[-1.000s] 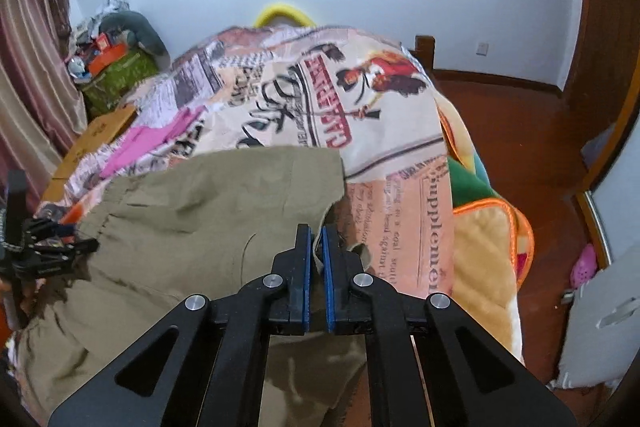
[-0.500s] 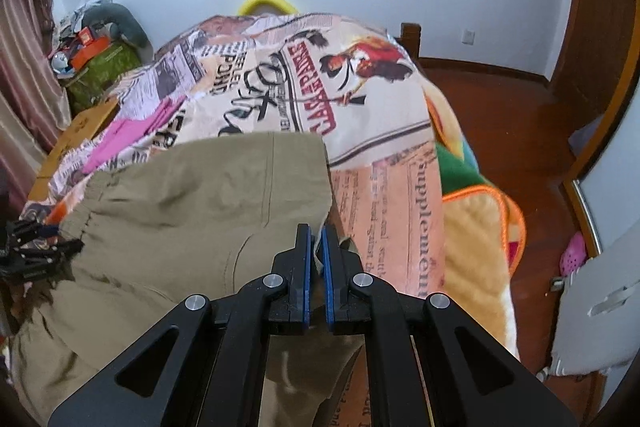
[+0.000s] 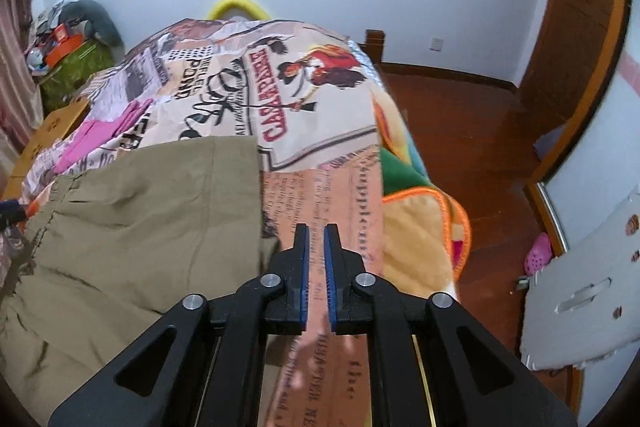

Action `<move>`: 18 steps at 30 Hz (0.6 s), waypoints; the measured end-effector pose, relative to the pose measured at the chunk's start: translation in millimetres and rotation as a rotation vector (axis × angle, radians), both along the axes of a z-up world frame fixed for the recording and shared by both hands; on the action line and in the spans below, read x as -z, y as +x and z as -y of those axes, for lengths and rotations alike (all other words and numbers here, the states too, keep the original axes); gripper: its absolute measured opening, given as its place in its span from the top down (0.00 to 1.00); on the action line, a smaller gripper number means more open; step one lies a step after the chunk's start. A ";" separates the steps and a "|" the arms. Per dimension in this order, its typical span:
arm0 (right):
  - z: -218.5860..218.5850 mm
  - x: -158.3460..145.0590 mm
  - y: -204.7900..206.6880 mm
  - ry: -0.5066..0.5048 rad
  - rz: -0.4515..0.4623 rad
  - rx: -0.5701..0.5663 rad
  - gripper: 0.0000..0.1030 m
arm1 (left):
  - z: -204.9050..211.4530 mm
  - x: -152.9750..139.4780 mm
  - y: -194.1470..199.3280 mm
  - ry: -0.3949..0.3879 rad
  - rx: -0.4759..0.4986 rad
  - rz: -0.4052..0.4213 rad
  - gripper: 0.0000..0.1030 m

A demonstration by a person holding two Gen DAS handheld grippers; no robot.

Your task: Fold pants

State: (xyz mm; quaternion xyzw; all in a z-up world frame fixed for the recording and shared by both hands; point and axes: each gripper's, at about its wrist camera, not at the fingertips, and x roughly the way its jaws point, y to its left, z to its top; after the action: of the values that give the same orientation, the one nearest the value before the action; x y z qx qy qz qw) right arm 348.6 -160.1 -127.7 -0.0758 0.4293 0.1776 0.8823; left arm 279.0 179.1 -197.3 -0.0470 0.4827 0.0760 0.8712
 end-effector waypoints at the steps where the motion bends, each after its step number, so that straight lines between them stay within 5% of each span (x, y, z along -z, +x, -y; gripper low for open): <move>1: -4.0 -0.5 -0.8 0.005 -0.001 -0.013 0.84 | -3.4 -0.1 4.5 0.011 -0.007 -0.002 0.44; 4: -25.5 -1.4 3.0 0.013 0.014 -0.062 0.67 | -13.4 4.3 19.6 0.020 -0.025 -0.019 0.44; 18: -89.5 43.1 82.5 0.003 -0.086 -0.136 0.66 | -39.4 59.3 77.7 -0.074 -0.046 -0.146 0.44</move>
State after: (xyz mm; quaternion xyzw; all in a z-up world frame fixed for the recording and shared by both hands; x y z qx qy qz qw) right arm 431.1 -70.5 -170.7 -0.0958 0.4605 0.2409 0.8490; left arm 356.7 218.5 -256.6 -0.0847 0.5460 0.0811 0.8295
